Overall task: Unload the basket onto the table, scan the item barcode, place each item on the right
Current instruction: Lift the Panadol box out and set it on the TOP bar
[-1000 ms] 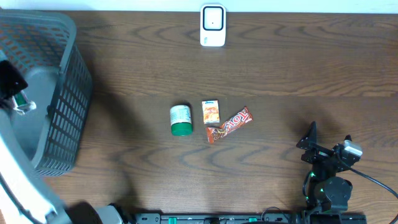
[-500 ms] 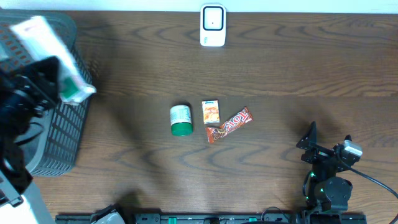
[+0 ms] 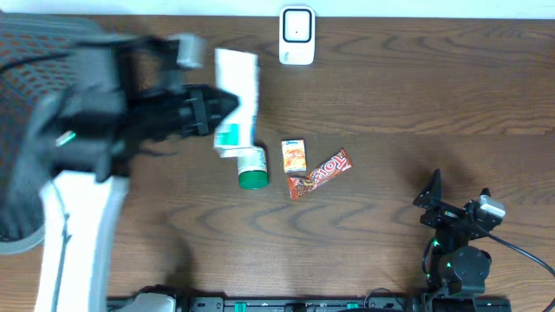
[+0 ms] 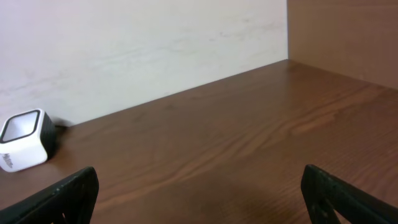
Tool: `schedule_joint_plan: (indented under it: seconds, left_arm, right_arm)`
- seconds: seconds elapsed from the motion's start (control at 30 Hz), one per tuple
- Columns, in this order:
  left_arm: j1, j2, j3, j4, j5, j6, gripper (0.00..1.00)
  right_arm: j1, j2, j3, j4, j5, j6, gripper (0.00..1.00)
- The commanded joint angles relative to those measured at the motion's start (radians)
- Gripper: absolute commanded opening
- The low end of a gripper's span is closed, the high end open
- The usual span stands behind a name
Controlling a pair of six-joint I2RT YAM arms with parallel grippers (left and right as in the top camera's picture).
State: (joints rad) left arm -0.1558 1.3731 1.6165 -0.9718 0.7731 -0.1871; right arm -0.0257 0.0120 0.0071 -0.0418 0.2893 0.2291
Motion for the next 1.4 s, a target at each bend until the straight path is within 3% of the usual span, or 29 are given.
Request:
schedule_joint_plan:
  seconds: [0.0, 0.2, 0.5, 0.63, 0.7, 0.77, 0.93, 1.0, 1.27, 1.37]
  left_arm:
    - [-0.128, 0.116, -0.010, 0.047, -0.089, -0.005, 0.08]
    - [-0.274, 0.350, -0.010, 0.190, -0.095, -0.006, 0.08]
    - [-0.377, 0.627, -0.010, 0.308, -0.122, -0.006, 0.08]
    - [-0.415, 0.700, -0.010, 0.319, -0.256, -0.010, 0.09]
    - [-0.439, 0.719, -0.010, 0.319, -0.345, -0.010, 0.17]
    - [-0.467, 0.731, -0.010, 0.319, -0.456, -0.010, 0.17]
    - [-0.542, 0.731, -0.010, 0.322, -0.695, -0.010, 0.38]
    - [-0.566, 0.731, -0.010, 0.323, -0.740, -0.010, 0.48]
    - [-0.601, 0.731, -0.010, 0.334, -0.774, -0.010, 0.54]
    - [-0.603, 0.731, -0.010, 0.333, -0.774, -0.011, 0.62]
  right_arm:
    - [-0.006, -0.005, -0.001, -0.005, 0.013, -0.010, 0.99]
    - [-0.006, -0.005, -0.002, -0.005, 0.013, -0.010, 0.99]
    - [-0.006, -0.005, -0.002, -0.005, 0.013, -0.010, 0.99]
    - [-0.006, -0.005, -0.002, -0.005, 0.012, -0.010, 0.99]
    - [-0.006, -0.005, -0.002, -0.005, 0.012, -0.010, 0.99]
    - [-0.006, -0.005, -0.002, -0.005, 0.013, -0.010, 0.99]
    - [-0.006, -0.005, -0.002, -0.005, 0.012, -0.010, 0.99]
    - [-0.006, -0.005, -0.002, -0.005, 0.013, -0.010, 0.99]
    - [-0.006, -0.005, -0.002, -0.005, 0.013, -0.010, 0.99]
    - [-0.006, -0.005, -0.002, -0.005, 0.013, -0.010, 0.99]
